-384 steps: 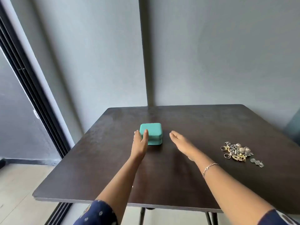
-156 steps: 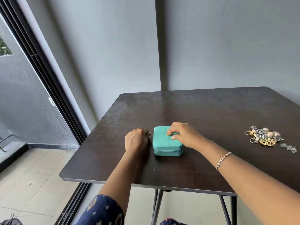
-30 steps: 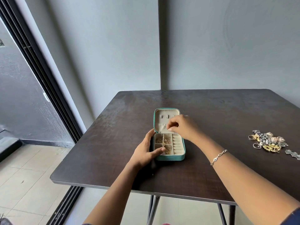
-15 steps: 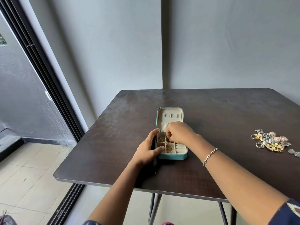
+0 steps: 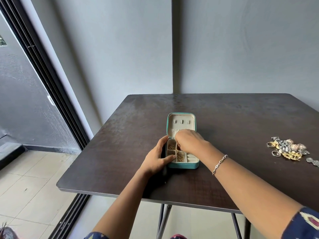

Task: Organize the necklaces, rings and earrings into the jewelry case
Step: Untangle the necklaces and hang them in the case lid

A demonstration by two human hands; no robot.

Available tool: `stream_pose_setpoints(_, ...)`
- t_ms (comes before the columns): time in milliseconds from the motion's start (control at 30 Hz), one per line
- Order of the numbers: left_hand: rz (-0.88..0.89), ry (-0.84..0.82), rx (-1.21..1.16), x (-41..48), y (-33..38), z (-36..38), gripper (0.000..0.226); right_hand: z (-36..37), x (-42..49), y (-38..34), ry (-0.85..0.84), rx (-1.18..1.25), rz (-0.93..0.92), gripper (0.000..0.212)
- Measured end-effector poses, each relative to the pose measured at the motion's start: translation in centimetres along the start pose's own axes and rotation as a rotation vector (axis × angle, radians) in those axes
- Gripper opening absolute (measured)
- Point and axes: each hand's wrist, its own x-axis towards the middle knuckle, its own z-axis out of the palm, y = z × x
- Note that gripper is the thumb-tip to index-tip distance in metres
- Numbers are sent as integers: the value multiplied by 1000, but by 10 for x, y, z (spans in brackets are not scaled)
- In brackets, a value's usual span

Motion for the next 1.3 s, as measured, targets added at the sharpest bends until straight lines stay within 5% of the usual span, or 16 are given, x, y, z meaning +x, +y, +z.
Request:
stream_pose_setpoints(200,-6,-5,6,1,-1,0,85,-7,1,1,-67,-64,-47,11)
stream_pose_setpoints(367,-9,1,3,0,-1,0,84,-13,-3,2,-92,-141,-121,35)
stream_pose_setpoints(500,-7,4,0,0,0,1,84,-15,-4,-2,-94,-181,-100,10)
stream_pose_setpoints(633,-13,7,-3,0,0,1,84,-16,-3,-5,-127,-212,-103,23)
stream_pose_setpoints(800,-5,12,10,-1,0,1,84,-17,-4,0,-123,-206,-147,9)
stream_pose_setpoints(933,2,14,20,-1,1,2,84,-13,-2,4,-117,-159,-148,38)
stream_pose_setpoints(1133,1,15,21,-2,2,2,83,-15,2,1,-150,-166,-128,24)
stream_pose_setpoints(1300,4,16,18,-2,3,2,86,-17,2,2,-174,-170,-140,37)
